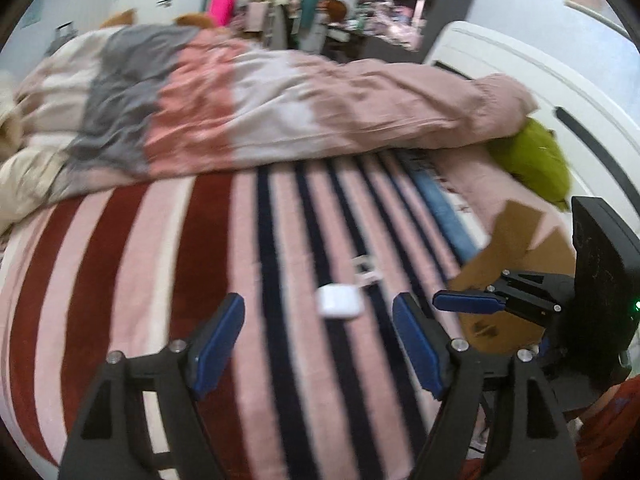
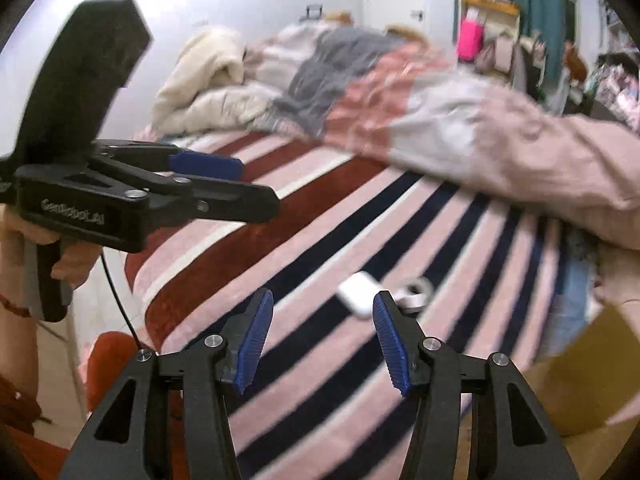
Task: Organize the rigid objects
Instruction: 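Grasp the white earbud case with the right gripper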
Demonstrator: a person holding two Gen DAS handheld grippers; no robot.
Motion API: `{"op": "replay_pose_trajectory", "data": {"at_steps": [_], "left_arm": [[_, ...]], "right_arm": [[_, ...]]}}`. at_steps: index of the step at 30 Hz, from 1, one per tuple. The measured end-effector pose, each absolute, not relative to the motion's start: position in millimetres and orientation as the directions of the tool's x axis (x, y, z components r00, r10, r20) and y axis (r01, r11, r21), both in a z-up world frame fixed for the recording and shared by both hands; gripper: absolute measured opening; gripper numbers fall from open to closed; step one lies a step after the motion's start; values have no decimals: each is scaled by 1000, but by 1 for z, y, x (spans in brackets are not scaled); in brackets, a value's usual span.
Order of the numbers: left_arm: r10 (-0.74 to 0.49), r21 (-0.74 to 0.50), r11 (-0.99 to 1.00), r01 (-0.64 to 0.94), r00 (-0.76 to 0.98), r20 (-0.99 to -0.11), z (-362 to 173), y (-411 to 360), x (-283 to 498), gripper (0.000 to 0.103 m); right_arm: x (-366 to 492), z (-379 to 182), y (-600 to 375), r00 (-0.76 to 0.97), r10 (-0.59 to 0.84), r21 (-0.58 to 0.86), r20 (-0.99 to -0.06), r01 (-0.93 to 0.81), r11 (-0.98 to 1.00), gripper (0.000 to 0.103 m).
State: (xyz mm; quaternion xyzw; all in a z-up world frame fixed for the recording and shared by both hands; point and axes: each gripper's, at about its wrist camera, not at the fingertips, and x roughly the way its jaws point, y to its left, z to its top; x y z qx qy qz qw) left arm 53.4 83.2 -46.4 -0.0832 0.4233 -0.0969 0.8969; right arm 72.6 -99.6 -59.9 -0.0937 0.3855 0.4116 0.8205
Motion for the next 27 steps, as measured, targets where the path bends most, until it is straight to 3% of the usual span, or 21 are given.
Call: {"op": "replay_pose_trajectory", "data": {"at_steps": [5,11,19,22,24,27], "left_arm": [[-210,-229,972,47,614,-761,-79,111,50,73],[-199,-231,973,23,592,-781,-103,124,52,74],[-208,-250,968,8,583,-786,-114,133,55,74],[-203,-248,969,1,580,-789,-114,134,54,74],[-202,-249,968,-3,576,-792,-113,135,53,74],[-216,-262,965,5,578,-787,-107,132,52,74]], "right_arm": [[96,-115,-69,317,558,230,-767,-675,701,57],[128,-167,-60,364,492,259,-790,-529,808,57],[148,-178,-48,468,470,259,-749,-446,857,59],[149,-179,-38,504,432,183,-748,-469,864,59],[147,-179,-37,522,414,149,-746,-474,868,49],[143,-175,-39,518,428,141,-740,-503,852,49]]}}
